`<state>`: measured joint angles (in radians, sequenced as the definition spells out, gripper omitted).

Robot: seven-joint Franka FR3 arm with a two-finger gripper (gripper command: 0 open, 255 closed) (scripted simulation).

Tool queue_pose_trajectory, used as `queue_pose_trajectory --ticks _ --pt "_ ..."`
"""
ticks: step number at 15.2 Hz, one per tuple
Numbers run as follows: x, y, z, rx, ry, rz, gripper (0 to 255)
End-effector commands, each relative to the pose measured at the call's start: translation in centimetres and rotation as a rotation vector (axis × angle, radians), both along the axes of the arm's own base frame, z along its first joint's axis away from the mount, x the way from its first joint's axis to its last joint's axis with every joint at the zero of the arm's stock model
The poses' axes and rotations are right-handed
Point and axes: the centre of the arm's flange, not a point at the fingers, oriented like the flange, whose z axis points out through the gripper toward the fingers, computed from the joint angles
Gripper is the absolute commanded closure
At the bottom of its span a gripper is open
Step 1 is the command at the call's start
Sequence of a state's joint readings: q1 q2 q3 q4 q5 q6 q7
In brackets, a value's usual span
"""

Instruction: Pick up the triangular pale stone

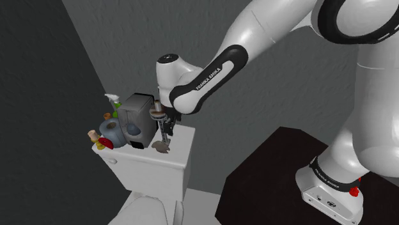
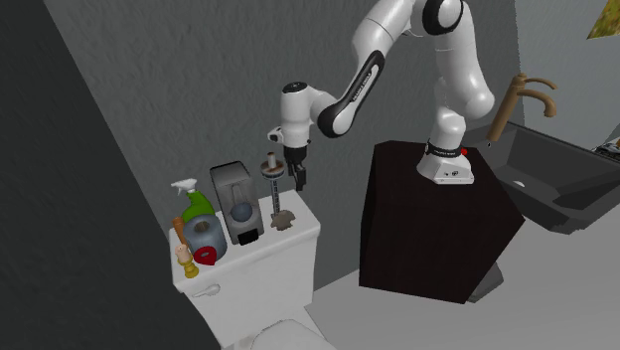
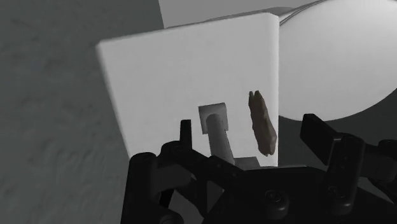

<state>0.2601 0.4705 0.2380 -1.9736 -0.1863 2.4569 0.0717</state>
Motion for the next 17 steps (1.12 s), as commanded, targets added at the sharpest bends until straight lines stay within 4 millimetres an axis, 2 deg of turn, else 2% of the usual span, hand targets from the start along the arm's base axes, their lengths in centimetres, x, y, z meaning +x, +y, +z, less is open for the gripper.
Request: queue_pose_trajectory --ticks 1,7,14,16,17 --pt "0.7 1.9 -1.9 0.004 -0.006 0.033 0" --pt "2.7 7.5 -6.5 0.015 -0.021 0.128 0" --pt "2.7 7.5 -10.2 0.015 -0.021 0.128 0" --pt "2.7 7.5 -10.5 0.015 -0.021 0.128 0" --pt "2.2 7.5 -9.8 0.015 -0.021 0.128 255"
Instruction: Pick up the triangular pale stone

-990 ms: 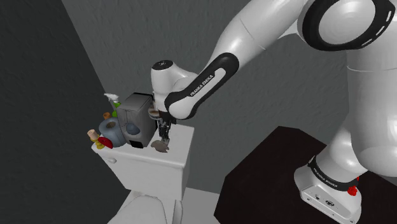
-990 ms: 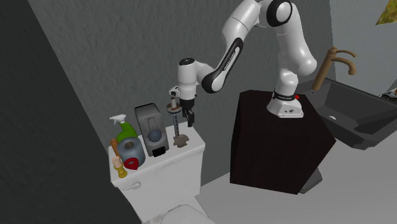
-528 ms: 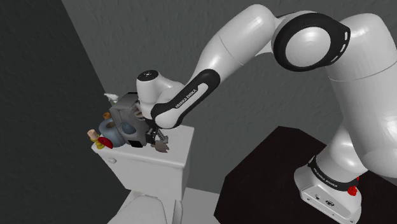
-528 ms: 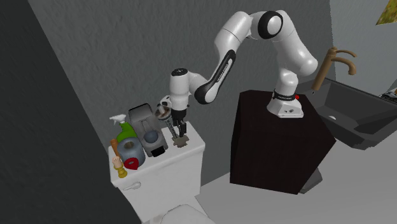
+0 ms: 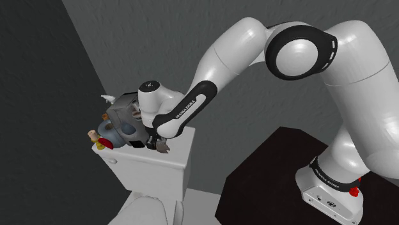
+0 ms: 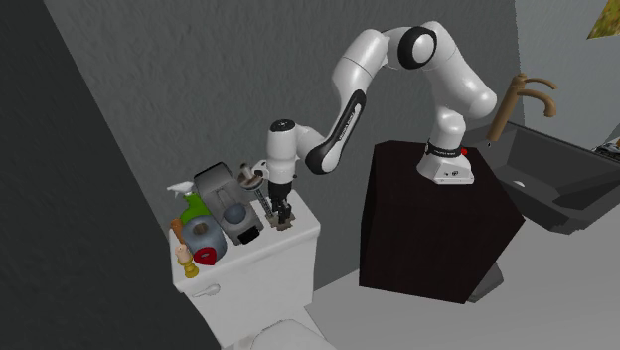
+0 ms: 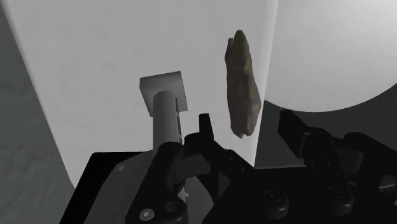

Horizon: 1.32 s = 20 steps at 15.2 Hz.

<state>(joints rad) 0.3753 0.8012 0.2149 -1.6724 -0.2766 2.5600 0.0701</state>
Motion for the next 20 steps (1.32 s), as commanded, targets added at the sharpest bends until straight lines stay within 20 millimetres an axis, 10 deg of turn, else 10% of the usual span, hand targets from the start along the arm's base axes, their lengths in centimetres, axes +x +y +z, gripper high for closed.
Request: queue_pose_trajectory --ticks 1,9,20 --pt "-0.7 -0.6 -1.7 -0.033 0.045 -0.002 255" --pt "-0.5 -0.6 -2.2 -0.033 0.045 -0.001 255" --pt "-0.5 -0.6 3.6 -0.033 0.045 -0.001 255"
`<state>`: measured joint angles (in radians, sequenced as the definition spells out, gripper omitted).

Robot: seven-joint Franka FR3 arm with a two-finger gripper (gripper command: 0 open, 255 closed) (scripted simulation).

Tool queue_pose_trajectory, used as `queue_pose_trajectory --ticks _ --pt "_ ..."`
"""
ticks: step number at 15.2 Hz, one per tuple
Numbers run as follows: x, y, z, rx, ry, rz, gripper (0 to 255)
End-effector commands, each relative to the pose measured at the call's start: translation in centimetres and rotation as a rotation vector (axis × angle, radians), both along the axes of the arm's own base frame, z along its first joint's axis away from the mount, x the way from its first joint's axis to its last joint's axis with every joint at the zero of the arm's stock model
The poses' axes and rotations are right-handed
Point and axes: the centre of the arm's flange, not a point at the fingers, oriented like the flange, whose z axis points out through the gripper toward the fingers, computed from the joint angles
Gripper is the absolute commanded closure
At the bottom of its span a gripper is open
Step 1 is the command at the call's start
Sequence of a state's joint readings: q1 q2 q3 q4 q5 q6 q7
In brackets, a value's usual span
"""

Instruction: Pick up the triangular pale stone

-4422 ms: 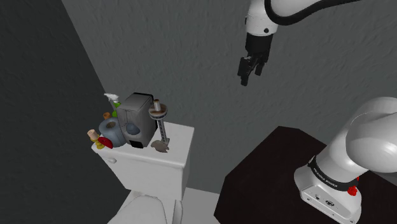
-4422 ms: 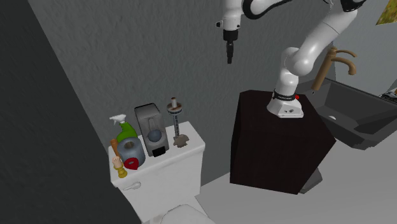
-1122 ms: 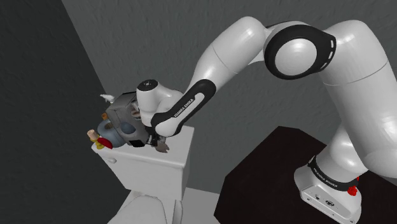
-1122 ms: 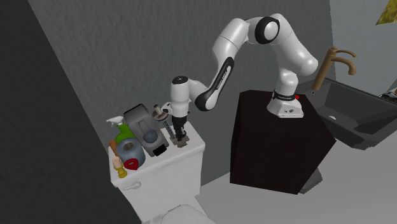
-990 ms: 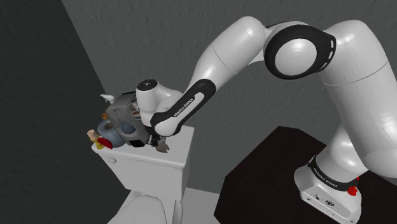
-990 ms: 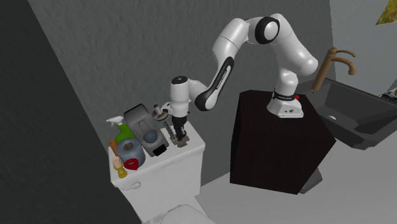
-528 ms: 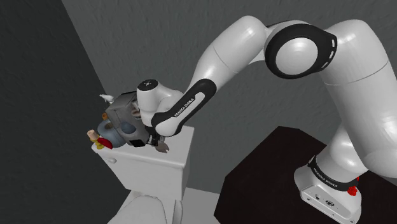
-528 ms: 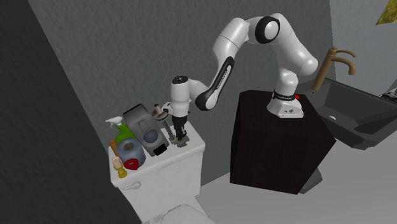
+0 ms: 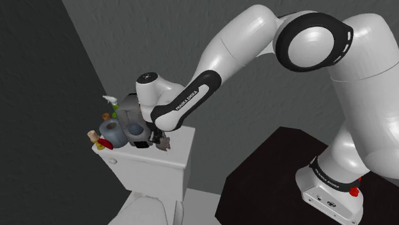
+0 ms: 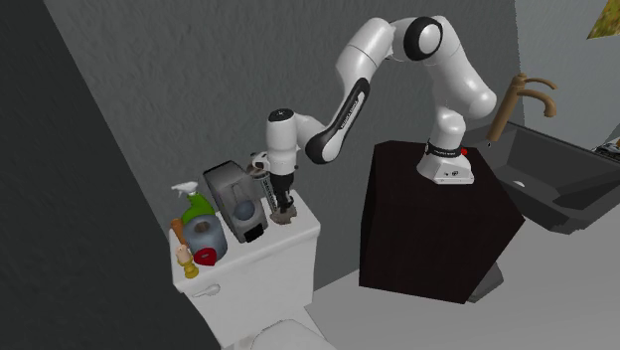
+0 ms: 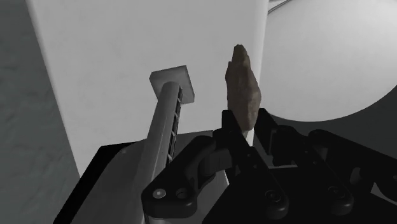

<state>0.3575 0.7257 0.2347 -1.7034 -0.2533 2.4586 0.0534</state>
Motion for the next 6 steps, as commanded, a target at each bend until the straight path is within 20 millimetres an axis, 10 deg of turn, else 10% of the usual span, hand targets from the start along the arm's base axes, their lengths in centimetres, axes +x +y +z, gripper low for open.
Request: queue_pose_trajectory --ticks 1,6 --pt "0.0 0.0 1.1 0.0 0.0 0.0 255" --pt "0.0 0.0 2.8 0.0 0.0 0.0 255"
